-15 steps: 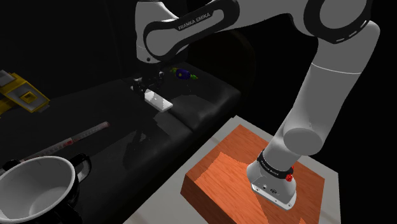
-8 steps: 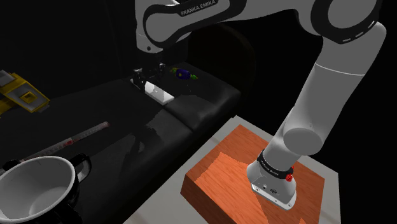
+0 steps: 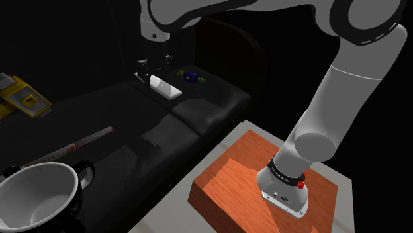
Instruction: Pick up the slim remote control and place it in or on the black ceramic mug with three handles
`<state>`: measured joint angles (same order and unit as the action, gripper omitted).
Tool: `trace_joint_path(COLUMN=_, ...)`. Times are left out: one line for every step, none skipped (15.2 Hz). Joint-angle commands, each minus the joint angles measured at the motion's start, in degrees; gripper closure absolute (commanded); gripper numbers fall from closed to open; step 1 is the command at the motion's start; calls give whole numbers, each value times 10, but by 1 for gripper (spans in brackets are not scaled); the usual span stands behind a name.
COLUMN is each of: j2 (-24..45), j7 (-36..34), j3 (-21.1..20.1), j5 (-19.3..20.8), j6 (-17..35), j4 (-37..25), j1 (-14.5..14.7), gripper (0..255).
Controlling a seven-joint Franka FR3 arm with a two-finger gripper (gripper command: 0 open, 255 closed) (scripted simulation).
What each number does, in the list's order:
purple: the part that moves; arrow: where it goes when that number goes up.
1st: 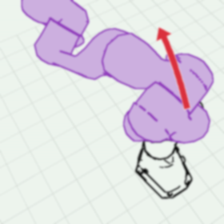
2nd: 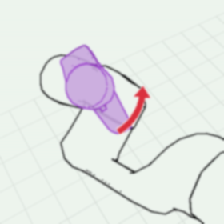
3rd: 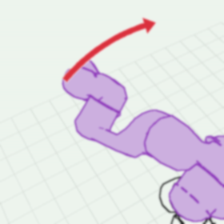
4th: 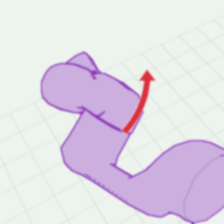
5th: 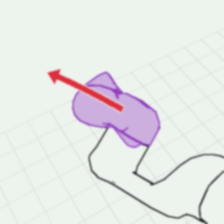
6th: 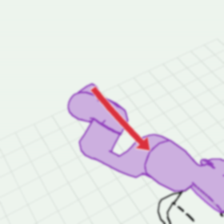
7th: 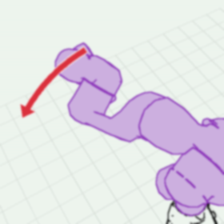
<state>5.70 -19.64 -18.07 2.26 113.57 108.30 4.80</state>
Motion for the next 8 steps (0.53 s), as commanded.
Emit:
trace_joint_path(j2=-5, j7=2, j3=0, j5=-2, j6=-15, j4=-11, j1=-1, gripper=255)
trace_joint_path(j2=-6, j7=3, j3=0, j5=-2, j6=-23, j4=-17, j1=-1, gripper=255)
trace_joint_path(j2=-8, j7=3, j3=0, j5=-3, j6=-30, j4=-23, j1=-1, gripper=255)
trace_joint_path(j2=-9, j7=3, j3=0, j5=-4, j6=-38, j4=-29, j1=-1, gripper=255)
trace_joint_path(j2=-11, j7=4, j3=0, j5=-4, j6=-45, j4=-35, j1=-1, gripper=255)
trace_joint_path(j2=-12, j7=4, j3=0, j5=-5, j6=-52, j4=-41, j1=-1, gripper=255)
trace_joint_path(j2=-13, j7=4, j3=0, j5=-5, j6=-60, j4=-48, j1=-1, gripper=255)
trace_joint_path(j2=-14, j7=5, j3=0, j5=-5, j6=-67, j4=-55, j1=-1, gripper=255)
